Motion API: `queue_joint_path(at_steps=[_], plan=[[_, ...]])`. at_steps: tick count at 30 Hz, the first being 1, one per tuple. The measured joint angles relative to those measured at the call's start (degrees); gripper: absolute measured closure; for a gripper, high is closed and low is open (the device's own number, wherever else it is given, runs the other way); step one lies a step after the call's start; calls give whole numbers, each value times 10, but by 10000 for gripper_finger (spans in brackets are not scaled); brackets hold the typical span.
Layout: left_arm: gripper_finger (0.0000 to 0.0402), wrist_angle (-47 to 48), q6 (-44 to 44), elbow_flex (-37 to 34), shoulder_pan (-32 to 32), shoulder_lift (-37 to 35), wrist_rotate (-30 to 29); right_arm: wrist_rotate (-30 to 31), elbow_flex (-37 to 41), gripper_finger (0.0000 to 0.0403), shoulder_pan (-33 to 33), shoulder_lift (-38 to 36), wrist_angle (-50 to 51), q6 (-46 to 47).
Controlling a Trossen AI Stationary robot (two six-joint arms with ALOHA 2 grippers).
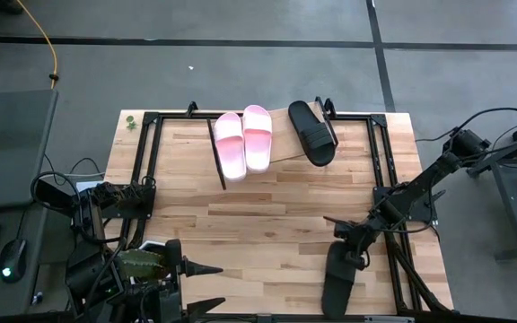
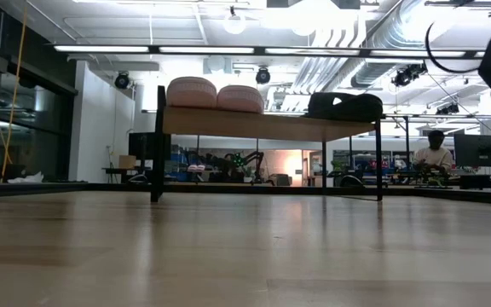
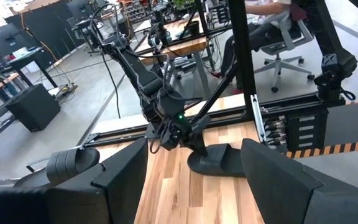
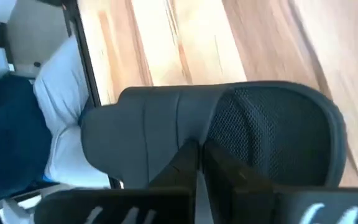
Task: Pick and place slides into the shelf
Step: Put the black slipper on the shelf
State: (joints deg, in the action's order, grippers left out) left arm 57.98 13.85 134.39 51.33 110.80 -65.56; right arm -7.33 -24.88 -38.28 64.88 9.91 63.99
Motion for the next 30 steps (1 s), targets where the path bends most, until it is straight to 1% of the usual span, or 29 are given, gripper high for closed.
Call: queue_joint_path(at_steps=[12, 20, 23, 30], plan=[[156, -9, 0, 0, 0, 0, -11, 83, 0, 402, 0, 0, -117, -65], [156, -9, 0, 0, 0, 0, -11, 195, 0, 403, 1, 0, -249, -138], [156, -12, 0, 0, 0, 0, -11, 225, 0, 403, 1, 0, -295, -175], [156, -13, 2, 0, 0, 0, -11, 294, 0, 403, 4, 0, -366, -241]])
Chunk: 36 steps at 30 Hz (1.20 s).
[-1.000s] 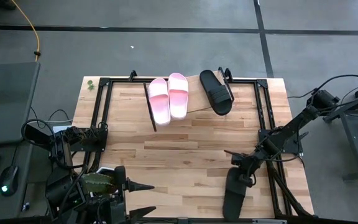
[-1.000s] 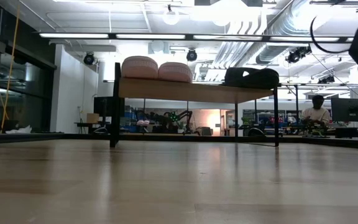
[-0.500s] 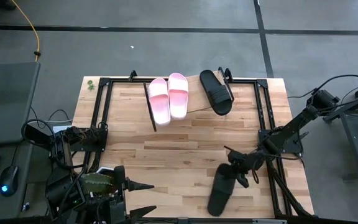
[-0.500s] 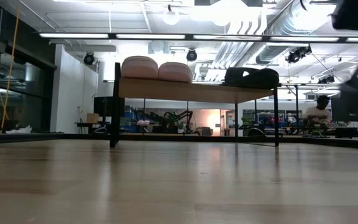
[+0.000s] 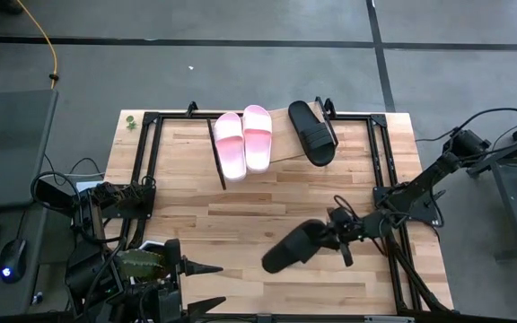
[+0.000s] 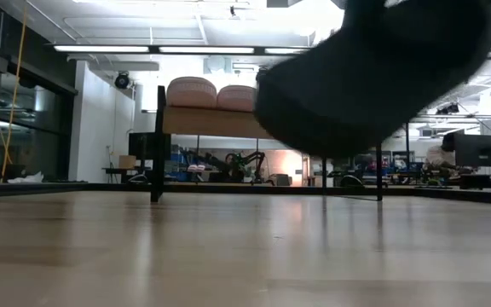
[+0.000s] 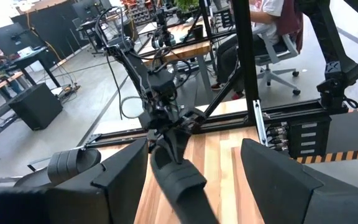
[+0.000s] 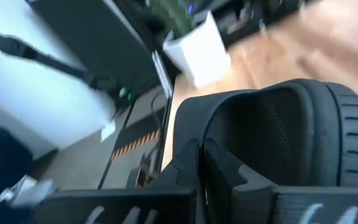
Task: Pick and place slides into the shelf
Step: Put the black slipper on the shelf
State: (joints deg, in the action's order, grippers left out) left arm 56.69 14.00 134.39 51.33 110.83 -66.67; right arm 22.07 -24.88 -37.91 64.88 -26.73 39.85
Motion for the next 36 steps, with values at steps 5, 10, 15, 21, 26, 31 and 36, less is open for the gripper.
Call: queue_joint_path(at_steps=[5, 10, 15, 21, 26, 31, 36], plan=[[156, 0, 4, 0, 0, 0, 0, 46, 0, 403, 17, 0, -65, -59], [156, 0, 8, 0, 0, 0, 0, 66, 0, 403, 40, 0, -139, -128], [156, 0, 8, 0, 0, 0, 0, 84, 0, 403, 59, 2, -183, -178], [156, 3, 8, 0, 0, 0, 0, 99, -34, 403, 88, 50, -218, -236], [156, 4, 8, 0, 0, 0, 0, 111, -111, 403, 103, 120, -261, -337], [156, 5, 8, 0, 0, 0, 1, 198, -187, 403, 106, 181, -307, -453], [156, 6, 8, 0, 0, 0, 1, 241, -223, 403, 111, 233, -432, -535]])
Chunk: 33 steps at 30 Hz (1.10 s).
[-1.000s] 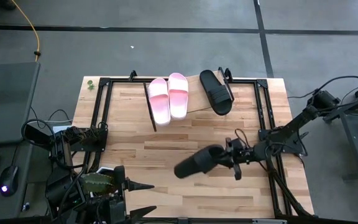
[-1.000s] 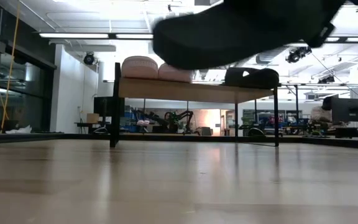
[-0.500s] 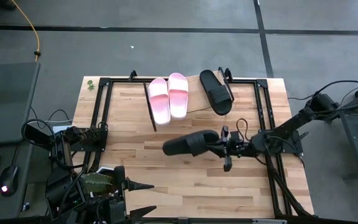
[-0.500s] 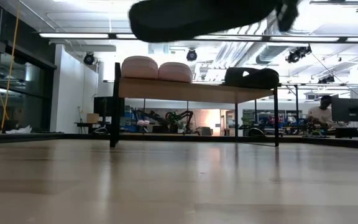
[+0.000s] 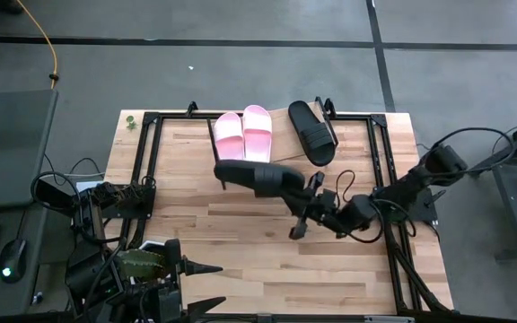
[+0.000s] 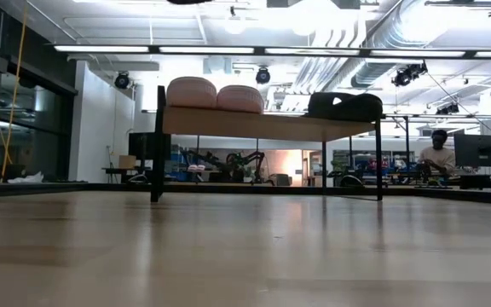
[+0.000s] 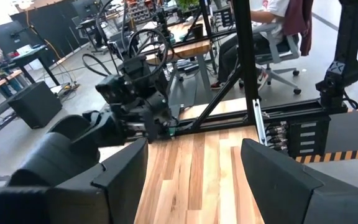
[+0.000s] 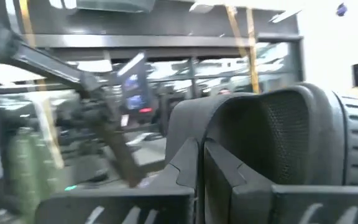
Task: Pick and place slides into the shelf
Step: Put the black slipper on the shelf
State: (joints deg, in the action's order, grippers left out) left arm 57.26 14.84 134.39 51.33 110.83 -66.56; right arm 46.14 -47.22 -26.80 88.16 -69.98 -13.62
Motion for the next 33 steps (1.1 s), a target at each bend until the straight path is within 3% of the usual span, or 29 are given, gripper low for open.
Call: queue_joint_path(at_steps=[8, 12, 17, 27, 33], plan=[[156, 2, -23, 0, 0, 0, -1, 64, 0, 403, 42, 80, -134, -71], [156, -1, -53, 0, 0, 0, -4, 62, 0, 403, 62, 115, -198, -98], [156, -5, -68, 0, 0, -9, -34, 63, -9, 403, 77, 131, -200, -167], [156, -46, -71, 0, 0, -52, -35, 70, -71, 403, 85, 131, -200, -331], [156, -70, -71, 0, 8, -74, -6, 93, -80, 403, 93, 131, -200, -338]])
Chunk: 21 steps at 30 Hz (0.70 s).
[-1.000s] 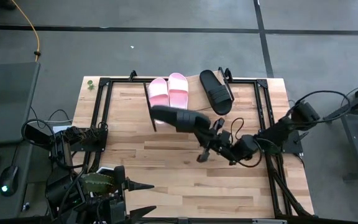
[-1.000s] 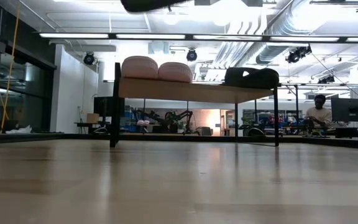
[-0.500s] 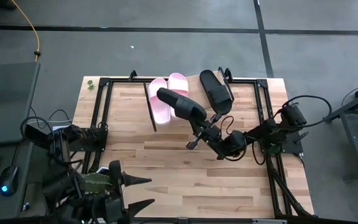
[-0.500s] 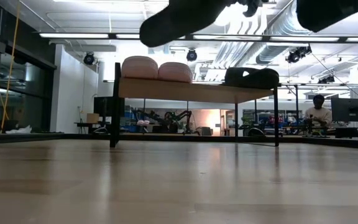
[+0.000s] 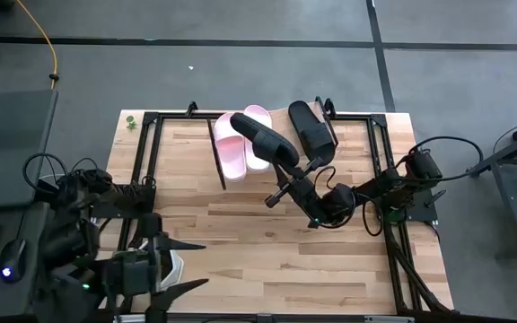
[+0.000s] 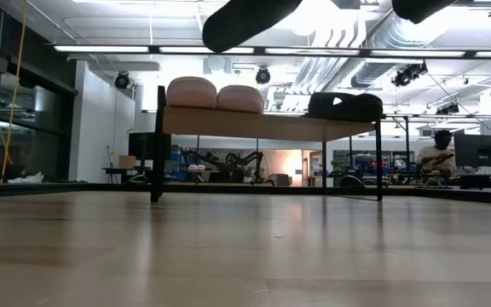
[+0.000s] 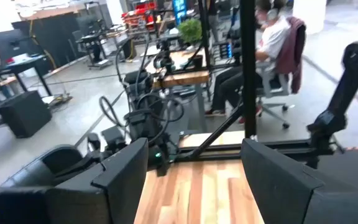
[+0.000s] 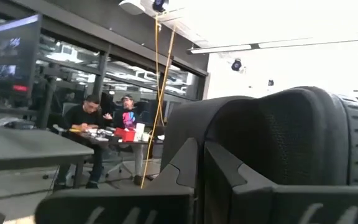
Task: Pick and place slides into the shelf
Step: Put the black slipper on the shelf
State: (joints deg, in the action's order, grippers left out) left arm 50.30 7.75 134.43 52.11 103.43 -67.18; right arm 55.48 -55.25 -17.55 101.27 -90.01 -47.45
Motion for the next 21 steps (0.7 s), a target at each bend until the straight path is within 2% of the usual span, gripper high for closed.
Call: queue_joint_path(at_steps=[4, 12, 21], plan=[[156, -8, -20, 0, 16, -10, 1, 5, 2, 403, 22, 1, 0, 29], [156, -6, -36, 0, 45, -23, -4, 56, 2, 403, 77, 13, 0, 59], [156, 2, -70, 0, 53, -22, -18, 96, 2, 403, 121, 28, 1, 171]])
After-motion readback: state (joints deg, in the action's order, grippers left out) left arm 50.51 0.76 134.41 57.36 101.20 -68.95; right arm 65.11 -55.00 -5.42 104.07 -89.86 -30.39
